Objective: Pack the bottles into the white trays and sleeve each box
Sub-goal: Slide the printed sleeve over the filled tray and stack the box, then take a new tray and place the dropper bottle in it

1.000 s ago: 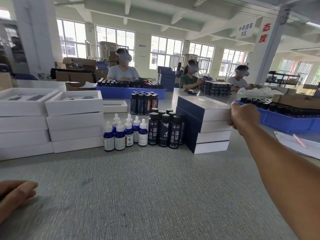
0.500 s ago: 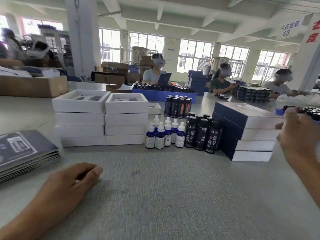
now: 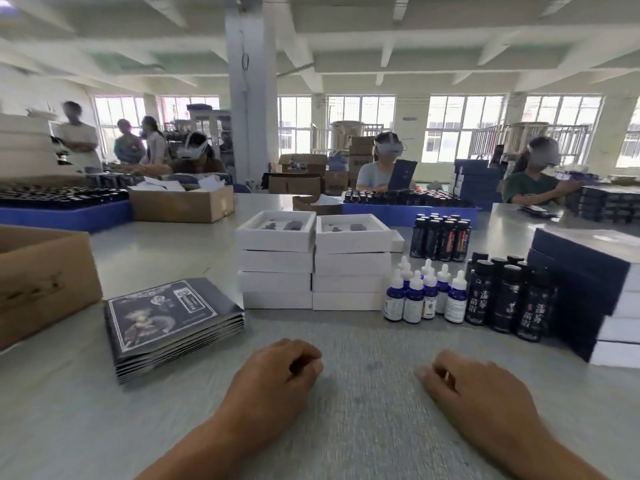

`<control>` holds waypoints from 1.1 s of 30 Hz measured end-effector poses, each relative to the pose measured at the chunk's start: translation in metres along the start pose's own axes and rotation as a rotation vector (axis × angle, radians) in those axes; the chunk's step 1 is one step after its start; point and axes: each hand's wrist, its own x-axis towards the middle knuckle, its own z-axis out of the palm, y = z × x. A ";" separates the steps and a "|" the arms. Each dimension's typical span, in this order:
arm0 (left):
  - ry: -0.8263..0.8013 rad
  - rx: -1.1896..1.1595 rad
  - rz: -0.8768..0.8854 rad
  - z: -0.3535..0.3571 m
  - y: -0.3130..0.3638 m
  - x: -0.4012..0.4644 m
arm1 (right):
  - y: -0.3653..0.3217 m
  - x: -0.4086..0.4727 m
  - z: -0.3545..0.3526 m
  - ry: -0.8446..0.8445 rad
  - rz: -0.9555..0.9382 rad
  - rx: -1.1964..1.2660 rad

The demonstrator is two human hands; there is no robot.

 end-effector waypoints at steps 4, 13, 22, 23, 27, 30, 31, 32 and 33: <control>0.084 -0.096 -0.089 -0.011 0.008 0.018 | -0.004 0.000 -0.004 -0.038 -0.005 0.026; 0.330 0.608 0.004 -0.067 0.001 0.134 | -0.004 0.004 -0.005 -0.087 0.053 0.104; 0.275 0.850 0.042 -0.078 -0.009 0.168 | 0.002 0.010 0.003 -0.069 0.024 0.134; 0.287 0.821 0.075 -0.080 -0.008 0.165 | 0.003 0.009 0.003 -0.058 0.016 0.137; 0.379 0.700 0.176 -0.088 -0.002 0.133 | 0.005 0.005 0.003 -0.026 -0.006 0.137; 0.498 0.663 0.317 -0.087 0.006 0.084 | 0.007 0.005 0.003 -0.008 -0.019 0.127; 0.515 0.644 0.385 -0.084 0.009 0.062 | 0.007 0.005 0.003 -0.012 -0.017 0.129; 0.507 0.608 0.461 -0.077 0.012 0.039 | 0.007 0.005 0.004 -0.014 -0.016 0.134; 0.476 0.553 0.536 -0.068 0.016 0.016 | 0.007 0.005 0.004 -0.013 -0.014 0.140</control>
